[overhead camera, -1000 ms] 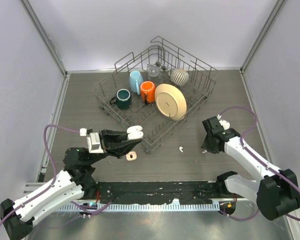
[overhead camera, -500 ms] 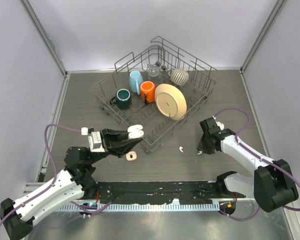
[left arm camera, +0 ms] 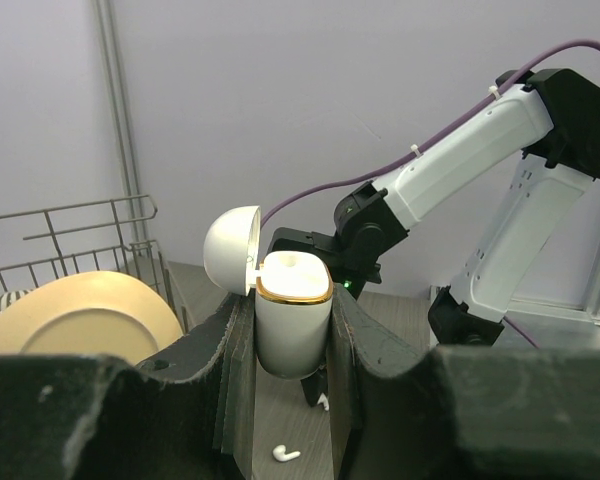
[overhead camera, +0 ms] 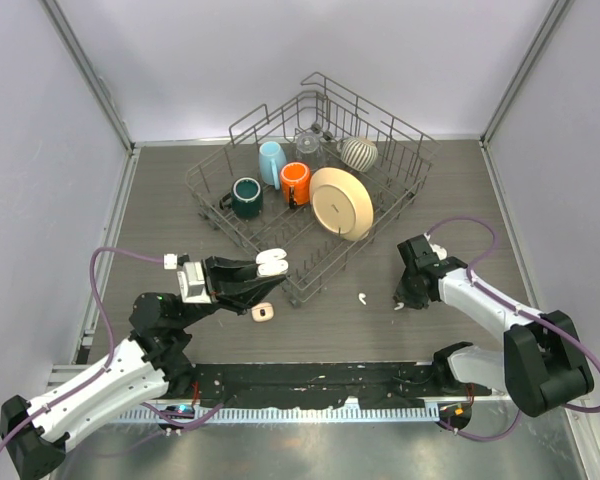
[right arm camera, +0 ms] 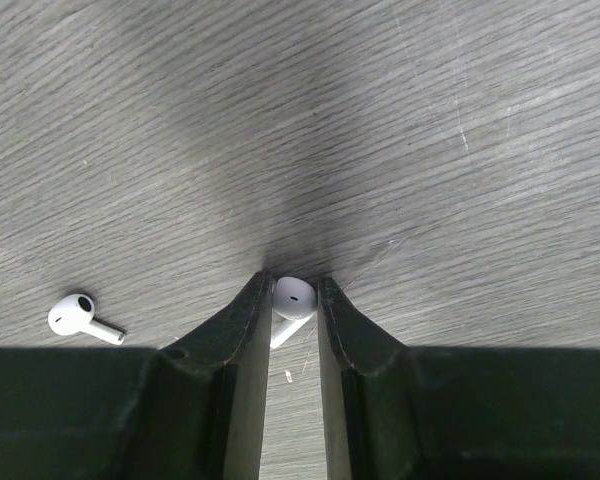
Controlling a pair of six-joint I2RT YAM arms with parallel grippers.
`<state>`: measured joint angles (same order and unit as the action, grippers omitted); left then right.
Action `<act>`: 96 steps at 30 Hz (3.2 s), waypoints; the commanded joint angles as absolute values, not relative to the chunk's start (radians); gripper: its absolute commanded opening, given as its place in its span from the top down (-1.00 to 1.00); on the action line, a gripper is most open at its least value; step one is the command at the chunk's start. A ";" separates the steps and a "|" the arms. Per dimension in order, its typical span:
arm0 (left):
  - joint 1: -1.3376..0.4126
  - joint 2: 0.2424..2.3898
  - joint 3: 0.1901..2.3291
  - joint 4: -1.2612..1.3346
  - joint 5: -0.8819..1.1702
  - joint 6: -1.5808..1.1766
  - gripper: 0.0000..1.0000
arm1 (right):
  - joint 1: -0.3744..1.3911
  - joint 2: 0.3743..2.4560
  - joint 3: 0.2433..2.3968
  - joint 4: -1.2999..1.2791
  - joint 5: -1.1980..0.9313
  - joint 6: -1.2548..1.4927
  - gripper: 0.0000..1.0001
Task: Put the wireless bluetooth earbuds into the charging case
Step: Place the earbud at the center of the board, then pick up the earbud from the center of the board, then place the earbud in the charging case.
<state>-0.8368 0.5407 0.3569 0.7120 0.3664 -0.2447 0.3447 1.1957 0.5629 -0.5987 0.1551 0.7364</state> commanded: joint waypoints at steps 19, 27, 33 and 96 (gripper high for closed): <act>-0.838 0.505 0.359 0.719 0.337 -0.215 1.00 | 0.374 1.210 0.572 -0.583 0.190 0.750 0.33; -0.838 0.502 0.354 0.716 0.333 -0.212 1.00 | 0.379 1.184 0.584 -0.601 0.199 0.749 0.77; -0.838 0.503 0.353 0.718 0.327 -0.210 1.00 | 0.402 1.079 0.650 -0.678 0.224 0.724 0.99; -0.838 0.555 0.371 0.765 0.376 -0.255 1.00 | 1.628 1.295 1.420 -0.216 1.157 0.135 0.98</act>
<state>-0.8368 0.5701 0.3565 0.7063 0.3687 -0.2504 1.6375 1.2980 1.4143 -0.2173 1.1576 0.0933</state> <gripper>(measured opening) 0.306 0.269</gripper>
